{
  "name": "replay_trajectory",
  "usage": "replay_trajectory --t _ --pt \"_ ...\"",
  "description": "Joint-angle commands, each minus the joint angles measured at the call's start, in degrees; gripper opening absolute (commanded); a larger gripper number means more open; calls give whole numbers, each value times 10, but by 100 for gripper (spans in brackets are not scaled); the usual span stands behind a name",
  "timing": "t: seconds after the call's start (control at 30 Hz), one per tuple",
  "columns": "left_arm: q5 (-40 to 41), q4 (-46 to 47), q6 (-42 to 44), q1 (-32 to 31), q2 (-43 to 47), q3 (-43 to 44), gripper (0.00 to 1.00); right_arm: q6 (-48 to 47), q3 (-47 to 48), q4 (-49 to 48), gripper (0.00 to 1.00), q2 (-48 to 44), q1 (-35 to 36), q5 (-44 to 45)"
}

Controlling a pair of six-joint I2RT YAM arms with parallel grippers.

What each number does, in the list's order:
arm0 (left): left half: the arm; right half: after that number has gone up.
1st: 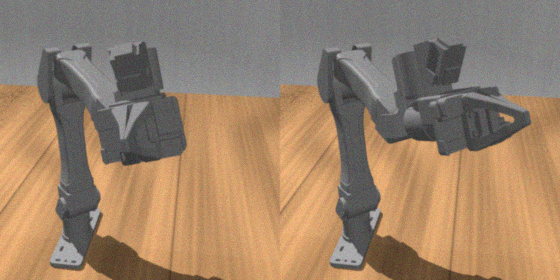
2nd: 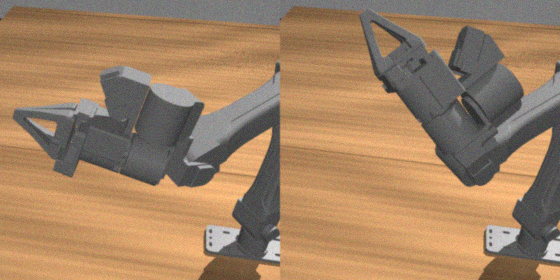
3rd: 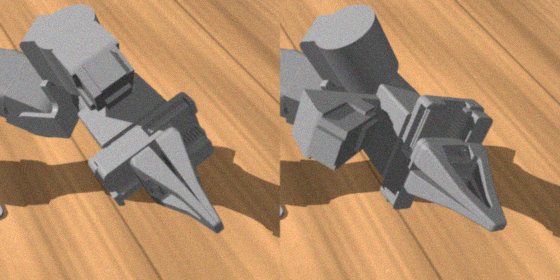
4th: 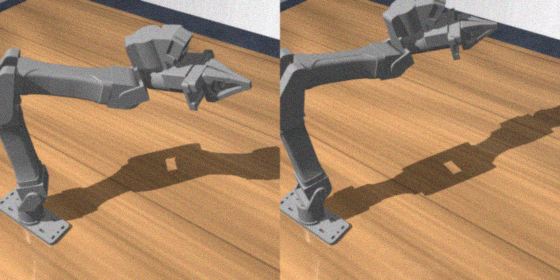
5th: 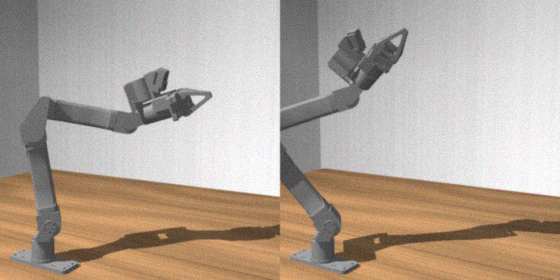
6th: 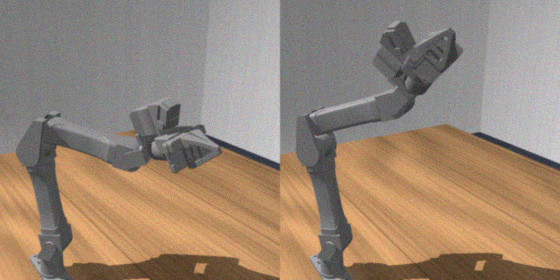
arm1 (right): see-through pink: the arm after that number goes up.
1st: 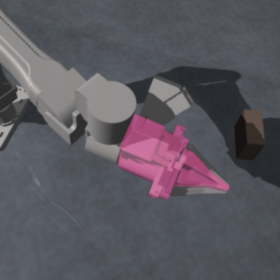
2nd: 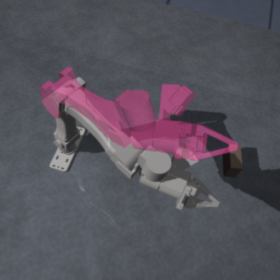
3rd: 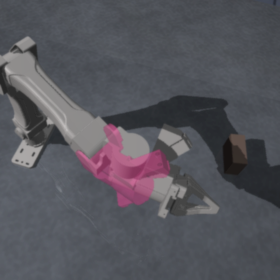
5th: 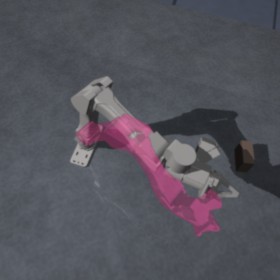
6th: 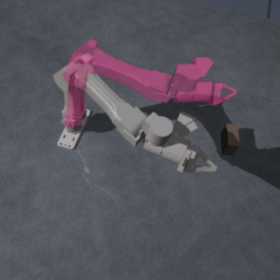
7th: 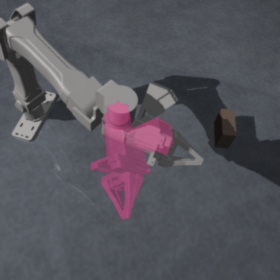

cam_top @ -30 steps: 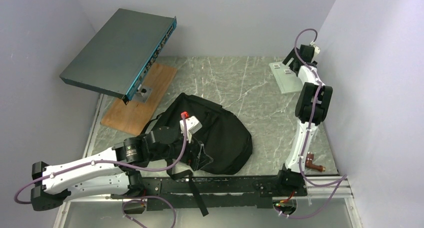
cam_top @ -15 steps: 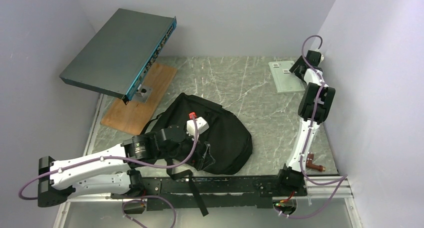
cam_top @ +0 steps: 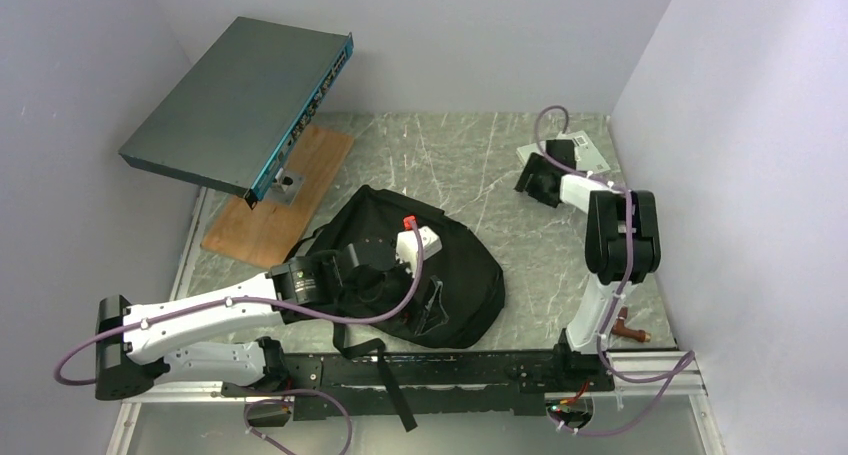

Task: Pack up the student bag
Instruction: Move the book to the center of the board.

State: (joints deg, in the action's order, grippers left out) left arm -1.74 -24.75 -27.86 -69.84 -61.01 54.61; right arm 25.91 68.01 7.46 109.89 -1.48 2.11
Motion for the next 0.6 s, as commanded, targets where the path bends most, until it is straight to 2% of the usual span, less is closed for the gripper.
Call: replay_trajectory --t 0.0,0.13,0.27,0.43,0.57 --pt "-29 1 6 -1 -3 38 99 9 -54 -51 70 -75 1 -94" --pt "-30 5 -6 -1 9 28 99 4 -20 -41 76 -87 -61 -98" --pt "-26 15 -18 -1 25 11 99 -49 91 5 90 -48 -86 -42" --pt "-19 9 -21 -1 28 12 99 -106 272 64 97 73 -106 27" --pt "-10 -7 -15 -1 24 19 99 -110 439 121 99 205 -125 35"
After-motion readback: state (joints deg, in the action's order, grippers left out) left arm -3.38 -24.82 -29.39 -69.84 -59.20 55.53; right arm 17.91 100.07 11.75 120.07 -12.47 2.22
